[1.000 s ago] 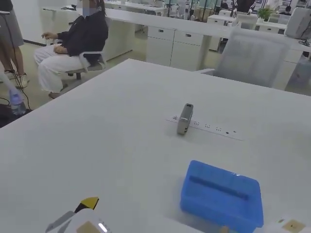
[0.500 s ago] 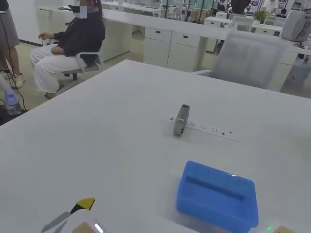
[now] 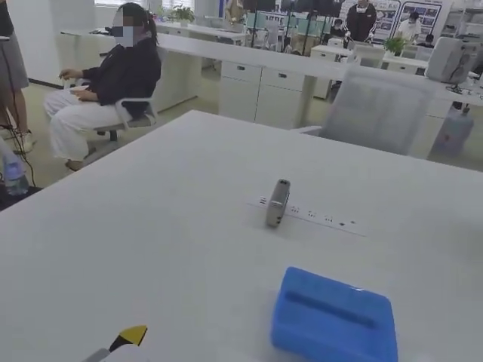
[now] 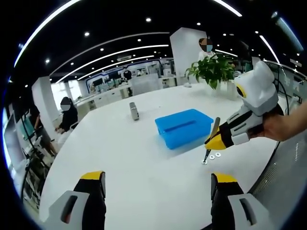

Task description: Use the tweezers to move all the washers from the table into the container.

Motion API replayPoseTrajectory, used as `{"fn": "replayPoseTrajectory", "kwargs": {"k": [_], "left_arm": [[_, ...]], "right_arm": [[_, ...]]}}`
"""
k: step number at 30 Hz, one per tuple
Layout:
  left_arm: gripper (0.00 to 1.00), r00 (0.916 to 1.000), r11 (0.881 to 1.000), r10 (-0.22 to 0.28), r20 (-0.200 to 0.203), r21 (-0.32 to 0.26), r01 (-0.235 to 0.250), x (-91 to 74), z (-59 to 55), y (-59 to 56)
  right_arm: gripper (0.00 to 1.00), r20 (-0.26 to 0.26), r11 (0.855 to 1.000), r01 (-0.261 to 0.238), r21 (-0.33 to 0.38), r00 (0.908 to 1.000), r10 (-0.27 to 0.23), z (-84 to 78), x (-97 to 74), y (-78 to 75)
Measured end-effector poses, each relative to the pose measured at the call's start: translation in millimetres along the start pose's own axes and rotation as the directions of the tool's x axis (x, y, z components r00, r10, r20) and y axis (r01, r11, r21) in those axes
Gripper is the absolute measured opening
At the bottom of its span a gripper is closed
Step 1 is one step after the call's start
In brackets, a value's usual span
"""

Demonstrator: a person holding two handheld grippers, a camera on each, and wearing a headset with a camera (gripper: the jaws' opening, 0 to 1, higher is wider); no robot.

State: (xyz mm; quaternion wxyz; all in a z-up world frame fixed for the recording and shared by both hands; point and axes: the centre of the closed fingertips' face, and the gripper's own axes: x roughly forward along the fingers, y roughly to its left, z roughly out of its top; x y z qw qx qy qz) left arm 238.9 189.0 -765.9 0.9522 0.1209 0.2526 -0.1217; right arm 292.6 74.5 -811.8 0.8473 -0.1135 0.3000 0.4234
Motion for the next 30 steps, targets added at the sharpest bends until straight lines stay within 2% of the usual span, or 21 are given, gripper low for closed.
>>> {"fn": "replayPoseTrajectory", "kwargs": {"k": [5, 17, 26, 30], "left_arm": [[0.93, 1.0, 1.0, -0.004, -0.003, 0.008, 0.004, -0.2, -0.6, -1.3], [0.93, 1.0, 1.0, 0.005, -0.004, 0.002, -0.005, -0.9, -0.8, 1.0], [0.93, 0.9997, 1.0, 0.008, -0.023, 0.008, -0.008, 0.4, -4.1, 1.8], [0.93, 0.9998, 1.0, 0.005, -0.019, 0.006, -0.005, 0.5, -3.3, 1.3]], "right_arm": [[0.02, -0.002, 1.0, 0.001, -0.016, 1.0, -0.001, 6.2, -4.5, 1.5], [0.02, 0.096, 0.999, 0.023, -0.033, 0.9952, -0.02, 56.0, -17.7, -14.6], [0.02, 0.14, 0.998, 0.061, -0.024, 0.9885, -0.057, 77.4, -15.9, -37.6], [0.02, 0.155, 0.997, 0.08, -0.008, 0.9849, -0.078, 84.2, -12.2, -51.4]]}}
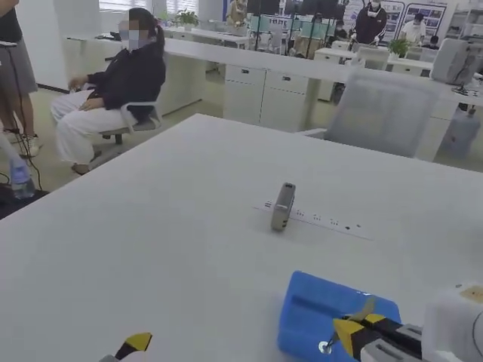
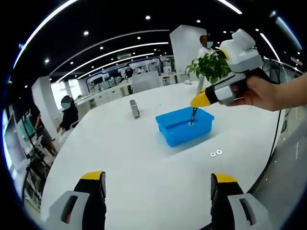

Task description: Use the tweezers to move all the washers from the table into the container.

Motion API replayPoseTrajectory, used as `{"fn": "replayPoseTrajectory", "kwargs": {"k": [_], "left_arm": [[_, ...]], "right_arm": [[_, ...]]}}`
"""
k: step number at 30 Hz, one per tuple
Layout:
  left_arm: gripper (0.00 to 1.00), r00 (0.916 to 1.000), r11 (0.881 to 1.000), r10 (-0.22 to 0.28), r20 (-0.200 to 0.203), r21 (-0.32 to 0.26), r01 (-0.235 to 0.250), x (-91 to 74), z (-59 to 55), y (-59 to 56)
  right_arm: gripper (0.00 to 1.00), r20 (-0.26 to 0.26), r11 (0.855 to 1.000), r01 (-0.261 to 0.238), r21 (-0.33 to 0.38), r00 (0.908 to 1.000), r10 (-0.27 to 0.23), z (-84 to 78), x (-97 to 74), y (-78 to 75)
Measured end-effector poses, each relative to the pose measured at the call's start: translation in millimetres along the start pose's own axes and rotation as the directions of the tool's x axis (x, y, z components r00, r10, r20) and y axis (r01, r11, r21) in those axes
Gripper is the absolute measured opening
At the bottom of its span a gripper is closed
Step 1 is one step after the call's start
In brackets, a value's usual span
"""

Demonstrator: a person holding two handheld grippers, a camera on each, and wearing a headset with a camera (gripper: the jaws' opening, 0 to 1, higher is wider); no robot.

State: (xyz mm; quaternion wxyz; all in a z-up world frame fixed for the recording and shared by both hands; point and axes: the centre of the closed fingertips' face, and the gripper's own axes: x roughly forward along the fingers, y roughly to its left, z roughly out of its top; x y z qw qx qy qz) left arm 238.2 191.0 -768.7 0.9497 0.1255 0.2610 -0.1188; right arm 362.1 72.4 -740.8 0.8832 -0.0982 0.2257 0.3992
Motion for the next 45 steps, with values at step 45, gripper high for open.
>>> {"fn": "replayPoseTrajectory", "kwargs": {"k": [45], "left_arm": [[0.91, 0.9996, 1.0, 0.002, -0.028, 0.001, -0.002, 1.7, -5.8, 0.9]], "right_arm": [[0.03, -0.081, 0.998, 0.062, -0.015, 0.9947, -0.063, -45.4, 59.3, -31.9]]}}
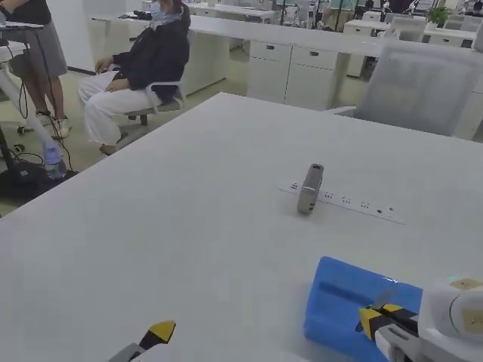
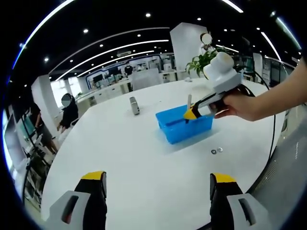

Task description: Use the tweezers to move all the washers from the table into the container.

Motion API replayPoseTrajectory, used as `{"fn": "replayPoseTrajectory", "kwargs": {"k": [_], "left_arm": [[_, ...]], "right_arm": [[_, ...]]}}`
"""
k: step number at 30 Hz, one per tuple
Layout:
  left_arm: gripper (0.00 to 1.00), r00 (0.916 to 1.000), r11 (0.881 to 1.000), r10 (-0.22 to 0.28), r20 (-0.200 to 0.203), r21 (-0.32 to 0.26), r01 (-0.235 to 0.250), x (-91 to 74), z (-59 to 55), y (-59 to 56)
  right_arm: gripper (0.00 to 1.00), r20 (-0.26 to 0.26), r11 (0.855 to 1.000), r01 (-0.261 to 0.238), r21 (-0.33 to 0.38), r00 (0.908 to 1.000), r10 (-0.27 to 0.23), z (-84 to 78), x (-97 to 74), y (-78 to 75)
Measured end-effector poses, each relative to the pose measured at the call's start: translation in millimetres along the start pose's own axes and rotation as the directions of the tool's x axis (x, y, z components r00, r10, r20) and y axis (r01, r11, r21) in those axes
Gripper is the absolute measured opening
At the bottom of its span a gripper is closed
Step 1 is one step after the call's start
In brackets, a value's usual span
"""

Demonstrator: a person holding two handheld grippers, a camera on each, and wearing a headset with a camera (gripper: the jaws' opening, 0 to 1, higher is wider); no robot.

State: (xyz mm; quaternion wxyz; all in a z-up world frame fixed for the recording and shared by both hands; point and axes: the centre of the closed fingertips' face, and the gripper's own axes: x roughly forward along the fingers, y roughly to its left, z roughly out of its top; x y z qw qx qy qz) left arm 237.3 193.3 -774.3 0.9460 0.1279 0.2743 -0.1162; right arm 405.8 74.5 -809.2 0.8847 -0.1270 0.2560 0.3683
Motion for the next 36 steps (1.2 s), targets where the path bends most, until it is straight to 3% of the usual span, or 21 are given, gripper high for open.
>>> {"fn": "replayPoseTrajectory", "kwargs": {"k": [3, 8, 16, 23, 36], "left_arm": [[0.91, 1.0, 1.0, -0.001, -0.002, 0.002, 0.001, 0.1, -0.5, -0.3], [0.91, 1.0, 1.0, 0.004, -0.002, 0.006, -0.004, 0.0, -0.4, 0.3], [0.91, 1.0, 1.0, 0.009, 0.001, 0.004, -0.009, -0.2, 0.4, 1.2], [0.91, 0.9999, 1.0, 0.012, 0.008, 0.005, -0.012, -0.6, 1.6, 1.3], [0.91, 0.9997, 1.0, 0.009, 0.023, 0.007, -0.009, -2.0, 4.4, 0.3]], "right_arm": [[0.03, 0.012, 1.0, 0.005, -0.021, 0.9999, -0.005, -1.8, 0.4, -0.4], [0.03, -0.011, 0.999, 0.007, 0.04, 0.9999, -0.007, -2.3, -0.2, -6.1], [0.04, -0.022, 0.999, 0.014, 0.043, 0.9997, -0.013, -2.4, -2.3, -8.1], [0.03, 0.003, 0.999, 0.011, 0.049, 0.9999, -0.012, 9.8, -17.4, -9.4], [0.03, 0.059, 1.0, -0.01, 0.024, 0.9982, 0.009, 25.0, -70.4, 9.3]]}}
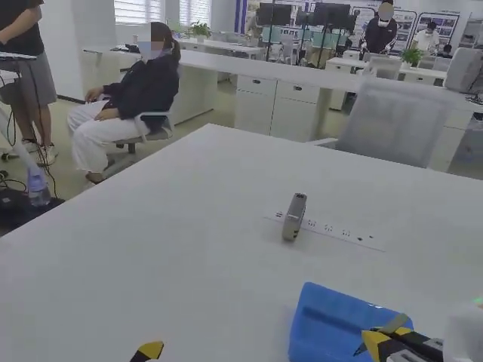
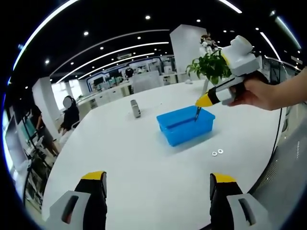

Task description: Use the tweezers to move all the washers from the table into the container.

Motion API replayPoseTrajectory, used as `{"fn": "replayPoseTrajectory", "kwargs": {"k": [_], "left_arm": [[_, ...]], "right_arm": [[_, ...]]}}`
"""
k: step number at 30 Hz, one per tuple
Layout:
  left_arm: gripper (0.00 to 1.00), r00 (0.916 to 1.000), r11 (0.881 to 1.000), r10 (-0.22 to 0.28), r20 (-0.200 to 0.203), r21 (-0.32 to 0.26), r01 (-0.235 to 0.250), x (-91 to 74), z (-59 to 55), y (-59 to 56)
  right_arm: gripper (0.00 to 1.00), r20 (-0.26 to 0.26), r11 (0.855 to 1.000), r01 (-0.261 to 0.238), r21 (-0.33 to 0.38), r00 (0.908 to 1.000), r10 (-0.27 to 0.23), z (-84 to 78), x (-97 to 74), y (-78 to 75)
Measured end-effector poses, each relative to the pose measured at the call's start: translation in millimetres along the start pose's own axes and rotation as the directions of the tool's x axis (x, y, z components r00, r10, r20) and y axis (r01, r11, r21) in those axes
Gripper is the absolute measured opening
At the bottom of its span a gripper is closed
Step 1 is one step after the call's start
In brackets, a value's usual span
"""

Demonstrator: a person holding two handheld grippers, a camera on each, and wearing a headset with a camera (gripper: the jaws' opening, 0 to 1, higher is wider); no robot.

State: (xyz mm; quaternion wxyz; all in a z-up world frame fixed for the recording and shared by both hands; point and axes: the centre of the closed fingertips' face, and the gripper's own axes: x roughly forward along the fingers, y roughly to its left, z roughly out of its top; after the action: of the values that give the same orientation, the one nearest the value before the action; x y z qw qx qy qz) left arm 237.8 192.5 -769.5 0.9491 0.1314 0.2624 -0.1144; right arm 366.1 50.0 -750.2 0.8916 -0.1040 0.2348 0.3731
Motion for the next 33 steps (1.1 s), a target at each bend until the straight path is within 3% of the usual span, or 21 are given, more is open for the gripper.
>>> {"fn": "replayPoseTrajectory", "kwargs": {"k": [6, 12, 26, 33], "left_arm": [[0.91, 1.0, 1.0, -0.001, 0.004, 0.002, 0.001, -0.4, 0.9, -0.4], [0.91, 1.0, 1.0, -0.005, 0.002, 0.006, 0.005, -0.3, 0.9, -1.3], [0.91, 1.0, 1.0, 0.003, 0.0, 0.009, -0.003, 0.8, 0.2, 0.5], [0.91, 1.0, 1.0, 0.002, -0.003, 0.012, -0.002, 1.1, -0.6, 0.7]], "right_arm": [[0.03, 0.0, 1.0, -0.02, -0.022, 0.9998, 0.02, -5.1, -18.2, 16.9], [0.03, -0.012, 0.999, -0.036, -0.022, 0.9993, 0.036, -14.0, -25.8, 27.9], [0.03, -0.103, 0.998, -0.067, 0.004, 0.9924, 0.067, -60.2, -23.0, 43.1], [0.04, -0.137, 0.997, -0.079, 0.003, 0.9875, 0.078, -73.1, -20.6, 49.3]]}}
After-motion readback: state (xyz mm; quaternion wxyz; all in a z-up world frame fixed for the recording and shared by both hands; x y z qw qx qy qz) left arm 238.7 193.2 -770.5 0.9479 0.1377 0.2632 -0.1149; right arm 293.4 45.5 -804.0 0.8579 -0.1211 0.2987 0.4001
